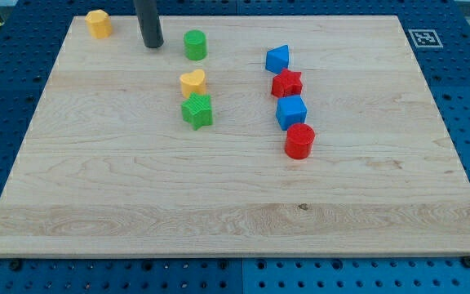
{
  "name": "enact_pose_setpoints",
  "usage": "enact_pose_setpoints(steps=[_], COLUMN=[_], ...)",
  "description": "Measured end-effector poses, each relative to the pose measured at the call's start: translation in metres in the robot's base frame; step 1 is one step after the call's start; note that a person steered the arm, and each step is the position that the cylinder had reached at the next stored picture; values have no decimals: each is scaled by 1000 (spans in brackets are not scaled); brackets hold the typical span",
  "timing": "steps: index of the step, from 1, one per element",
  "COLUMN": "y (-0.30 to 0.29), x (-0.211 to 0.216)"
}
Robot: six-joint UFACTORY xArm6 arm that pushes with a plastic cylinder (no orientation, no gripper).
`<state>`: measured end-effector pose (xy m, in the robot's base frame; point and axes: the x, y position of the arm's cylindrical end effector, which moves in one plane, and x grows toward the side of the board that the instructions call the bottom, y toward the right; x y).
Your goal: Slide the arm diagonal to the red star
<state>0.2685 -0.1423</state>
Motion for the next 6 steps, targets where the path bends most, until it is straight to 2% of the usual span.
enact_pose_setpoints(steps=[1, 3, 5, 6], y=[8, 18, 18, 46], x=[12, 65, 166, 217])
